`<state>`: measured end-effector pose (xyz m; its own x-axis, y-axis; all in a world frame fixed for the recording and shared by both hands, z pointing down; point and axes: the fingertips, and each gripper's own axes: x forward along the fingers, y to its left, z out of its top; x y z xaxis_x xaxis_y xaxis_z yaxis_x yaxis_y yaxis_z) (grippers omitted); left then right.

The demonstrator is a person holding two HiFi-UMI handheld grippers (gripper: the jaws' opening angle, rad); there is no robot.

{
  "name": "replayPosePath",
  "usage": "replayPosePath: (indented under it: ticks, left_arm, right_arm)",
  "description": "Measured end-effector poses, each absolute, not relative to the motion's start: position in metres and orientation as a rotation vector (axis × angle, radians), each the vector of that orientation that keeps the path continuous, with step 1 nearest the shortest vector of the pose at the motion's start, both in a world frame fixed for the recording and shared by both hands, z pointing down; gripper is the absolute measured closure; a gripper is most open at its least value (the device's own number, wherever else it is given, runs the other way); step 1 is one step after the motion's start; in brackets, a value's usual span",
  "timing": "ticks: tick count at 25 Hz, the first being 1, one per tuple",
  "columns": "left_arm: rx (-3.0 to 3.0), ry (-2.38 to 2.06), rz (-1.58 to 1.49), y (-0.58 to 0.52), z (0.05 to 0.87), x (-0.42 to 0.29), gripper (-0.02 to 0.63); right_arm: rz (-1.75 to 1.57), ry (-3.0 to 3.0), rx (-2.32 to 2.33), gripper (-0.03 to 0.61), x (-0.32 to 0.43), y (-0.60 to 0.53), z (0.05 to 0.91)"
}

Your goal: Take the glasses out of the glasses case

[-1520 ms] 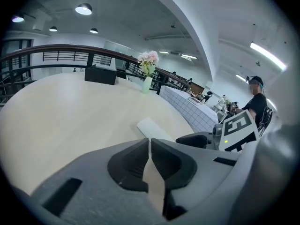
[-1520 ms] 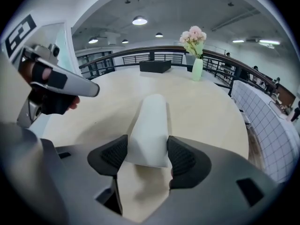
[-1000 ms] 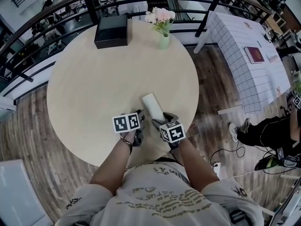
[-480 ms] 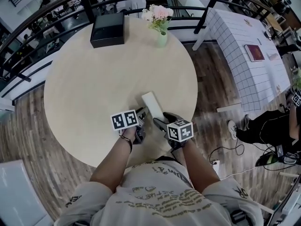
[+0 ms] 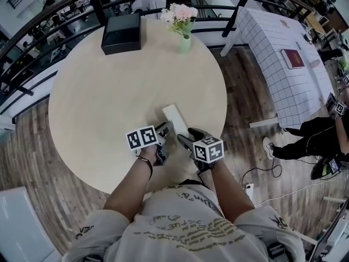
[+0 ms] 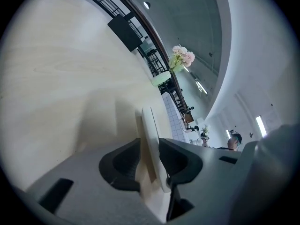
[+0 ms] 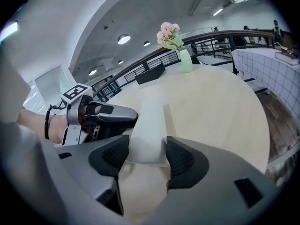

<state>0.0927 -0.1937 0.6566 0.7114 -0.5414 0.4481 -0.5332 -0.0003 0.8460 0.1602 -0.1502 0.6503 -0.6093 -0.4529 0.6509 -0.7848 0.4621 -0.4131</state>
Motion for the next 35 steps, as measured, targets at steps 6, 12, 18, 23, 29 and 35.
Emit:
replayPosePath:
  ticks: [6, 12, 18, 23, 29, 35]
  left_arm:
    - [1.621, -0.841, -0.076, -0.194, 0.652, 0.096, 0.541]
    - [1.558, -0.833, -0.125, -0.193, 0.655, 0.099, 0.545]
    - [1.525, -0.828, -0.143, -0.197, 0.659, 0.099, 0.549]
    - [1.582, -0.735, -0.141, -0.192, 0.650, 0.120, 0.554]
    - [1.593, -0.740, -0.119, -0.189, 0.652, 0.118, 0.554]
    - [1.545, -0.853, -0.150, -0.196, 0.664, 0.090, 0.553]
  right_arm:
    - [0.968, -2.248, 1.035, 0.322, 0.158, -0.149, 0.649]
    - [0.863, -2.215, 1.014, 0.322, 0.157, -0.149, 0.650]
    - [0.678, -2.169, 0.984, 0.318, 0.150, -0.152, 0.651]
    - [0.543, -2.122, 0.927, 0.298, 0.144, -0.148, 0.659]
    - [0.516, -2.057, 0.924, 0.296, 0.144, -0.149, 0.667]
    - [0.528, -1.990, 0.958, 0.262, 0.144, -0.146, 0.678]
